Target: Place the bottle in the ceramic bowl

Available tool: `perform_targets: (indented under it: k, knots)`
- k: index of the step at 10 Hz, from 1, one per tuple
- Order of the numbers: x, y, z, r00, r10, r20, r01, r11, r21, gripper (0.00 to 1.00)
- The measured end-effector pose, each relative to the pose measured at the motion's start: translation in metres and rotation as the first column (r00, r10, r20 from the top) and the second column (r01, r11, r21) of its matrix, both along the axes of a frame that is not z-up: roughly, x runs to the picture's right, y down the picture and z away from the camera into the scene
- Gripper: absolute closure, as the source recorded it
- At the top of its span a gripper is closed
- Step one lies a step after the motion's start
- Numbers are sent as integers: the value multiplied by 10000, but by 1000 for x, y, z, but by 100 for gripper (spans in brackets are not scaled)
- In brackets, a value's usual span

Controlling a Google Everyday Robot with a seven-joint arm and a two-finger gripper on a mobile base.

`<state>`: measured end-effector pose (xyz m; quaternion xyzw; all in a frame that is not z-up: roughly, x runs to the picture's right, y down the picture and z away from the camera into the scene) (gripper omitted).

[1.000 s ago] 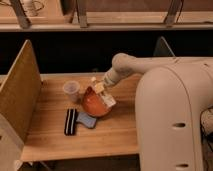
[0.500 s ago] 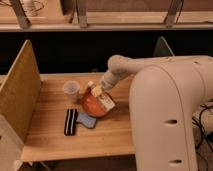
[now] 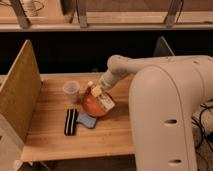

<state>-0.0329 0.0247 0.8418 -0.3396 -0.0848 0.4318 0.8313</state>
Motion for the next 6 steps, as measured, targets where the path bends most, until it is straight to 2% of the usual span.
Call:
perform_targets:
  k: [1, 6]
  knots:
    - [1, 0, 0, 10000, 5, -8, -5, 10000, 1, 20]
    - [1, 0, 0, 10000, 9, -11, -9, 10000, 0, 20]
